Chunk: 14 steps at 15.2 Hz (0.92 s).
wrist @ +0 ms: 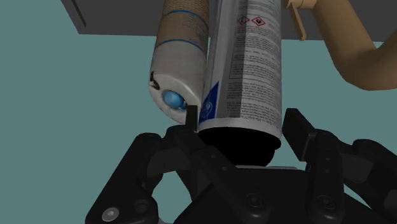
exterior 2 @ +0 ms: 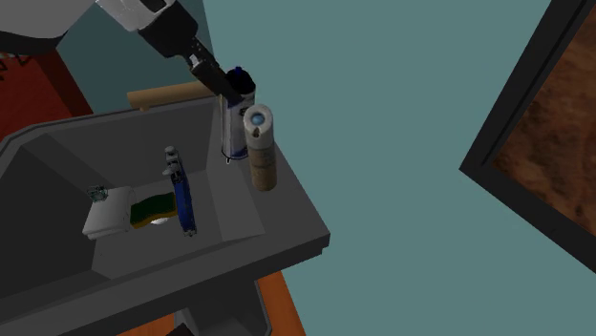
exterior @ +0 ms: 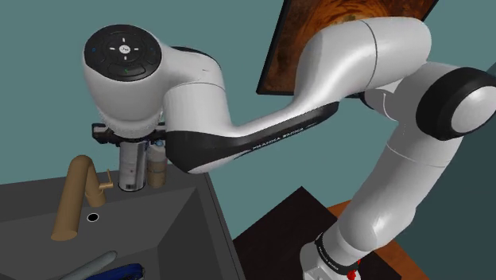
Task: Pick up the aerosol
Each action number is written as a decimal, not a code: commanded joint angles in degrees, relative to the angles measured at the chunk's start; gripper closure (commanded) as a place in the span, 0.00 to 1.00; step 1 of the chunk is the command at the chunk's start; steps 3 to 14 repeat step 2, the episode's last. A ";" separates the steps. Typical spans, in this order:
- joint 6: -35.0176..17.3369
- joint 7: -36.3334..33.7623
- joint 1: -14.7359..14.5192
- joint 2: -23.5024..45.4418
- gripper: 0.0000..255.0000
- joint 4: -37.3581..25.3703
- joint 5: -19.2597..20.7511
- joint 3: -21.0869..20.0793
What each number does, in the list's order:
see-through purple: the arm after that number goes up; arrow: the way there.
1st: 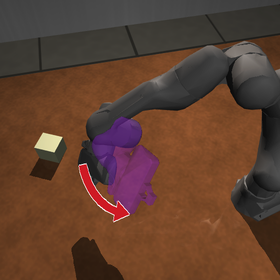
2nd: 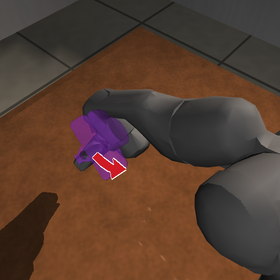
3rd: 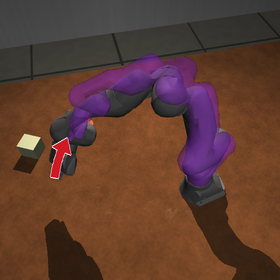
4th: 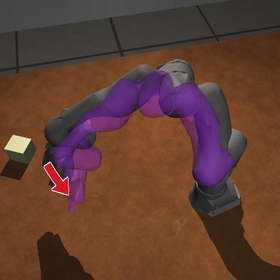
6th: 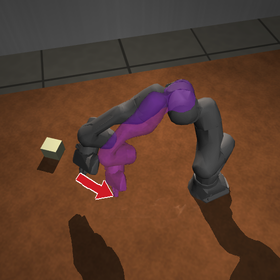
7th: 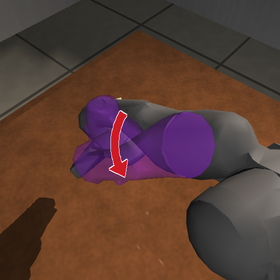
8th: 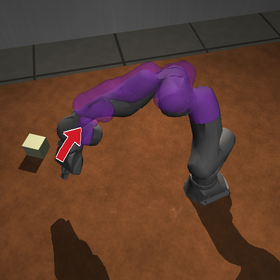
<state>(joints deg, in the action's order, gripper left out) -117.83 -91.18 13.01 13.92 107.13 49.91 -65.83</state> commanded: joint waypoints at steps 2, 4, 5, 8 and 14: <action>0.40 0.51 0.09 -0.18 1.00 -0.53 -0.39 -0.16; 0.40 0.51 0.09 -0.18 1.00 -0.53 -0.39 -0.16; 0.40 0.51 0.09 -0.18 1.00 -0.53 -0.39 -0.16; 0.40 0.51 0.09 -0.18 1.00 -0.53 -0.39 -0.16; 0.40 0.51 0.09 -0.18 1.00 -0.53 -0.39 -0.16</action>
